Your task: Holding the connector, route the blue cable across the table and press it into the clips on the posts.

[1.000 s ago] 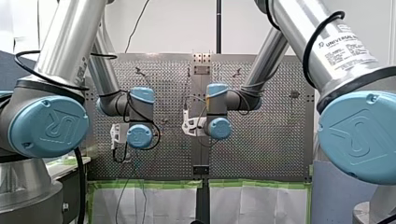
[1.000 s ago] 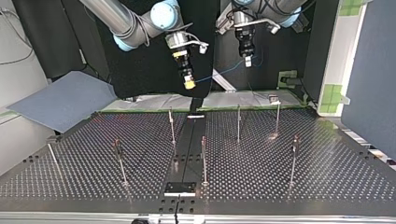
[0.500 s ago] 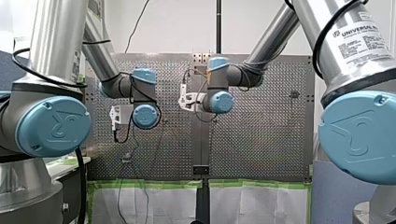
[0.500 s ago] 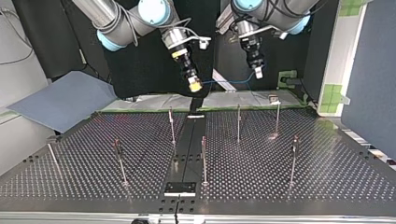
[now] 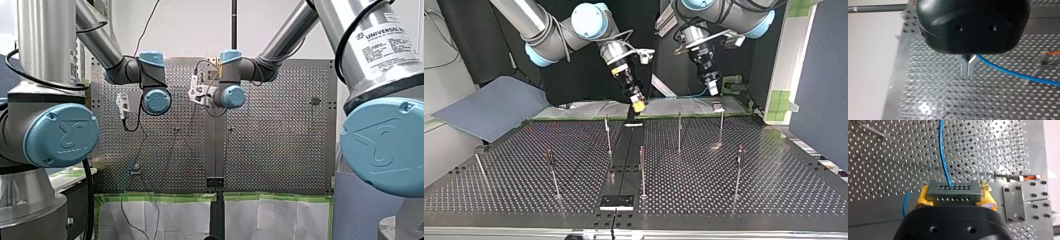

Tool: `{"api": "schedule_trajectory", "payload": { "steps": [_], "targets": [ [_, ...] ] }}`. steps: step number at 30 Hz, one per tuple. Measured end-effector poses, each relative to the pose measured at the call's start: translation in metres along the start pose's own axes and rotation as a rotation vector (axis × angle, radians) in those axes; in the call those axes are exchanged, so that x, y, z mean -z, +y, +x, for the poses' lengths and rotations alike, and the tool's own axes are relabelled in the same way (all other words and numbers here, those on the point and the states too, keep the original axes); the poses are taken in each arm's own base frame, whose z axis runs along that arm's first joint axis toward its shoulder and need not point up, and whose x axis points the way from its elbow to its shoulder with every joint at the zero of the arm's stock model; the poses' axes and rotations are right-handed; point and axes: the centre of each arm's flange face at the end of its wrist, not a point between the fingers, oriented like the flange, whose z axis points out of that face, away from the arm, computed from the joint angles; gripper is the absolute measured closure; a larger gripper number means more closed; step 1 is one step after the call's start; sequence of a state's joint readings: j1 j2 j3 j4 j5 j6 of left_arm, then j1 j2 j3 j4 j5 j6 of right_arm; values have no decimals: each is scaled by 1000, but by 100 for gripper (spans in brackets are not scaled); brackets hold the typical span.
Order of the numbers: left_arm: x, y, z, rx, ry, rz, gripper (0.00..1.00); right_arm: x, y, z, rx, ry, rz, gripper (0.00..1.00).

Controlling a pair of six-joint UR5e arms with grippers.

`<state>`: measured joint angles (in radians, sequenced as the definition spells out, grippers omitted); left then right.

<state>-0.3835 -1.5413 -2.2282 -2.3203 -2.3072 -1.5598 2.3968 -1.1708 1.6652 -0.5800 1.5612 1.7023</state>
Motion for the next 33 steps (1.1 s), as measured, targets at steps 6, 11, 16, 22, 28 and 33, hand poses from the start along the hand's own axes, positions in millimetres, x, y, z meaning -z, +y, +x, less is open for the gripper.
{"api": "schedule_trajectory", "payload": {
  "steps": [6, 11, 16, 22, 28, 33],
  "targets": [
    [-7, 4, -30, 32, -44, -16, 100, -17, -4, 6, -7, 8, 24, 100],
    [-17, 10, -40, 35, -58, -27, 100, -27, -12, 20, -14, 11, 42, 100],
    [-34, 16, -40, 28, -58, -28, 100, -35, -21, 36, -16, 10, 54, 100],
    [-60, 21, -42, 32, -66, -26, 100, -44, -33, 56, -18, 19, 71, 100],
    [-89, 29, -58, 50, -86, -61, 100, -56, -41, 81, -29, 61, 91, 100],
    [-108, 36, -72, 52, -102, -96, 100, -65, -45, 100, -48, 88, 113, 100]
  ]
}}
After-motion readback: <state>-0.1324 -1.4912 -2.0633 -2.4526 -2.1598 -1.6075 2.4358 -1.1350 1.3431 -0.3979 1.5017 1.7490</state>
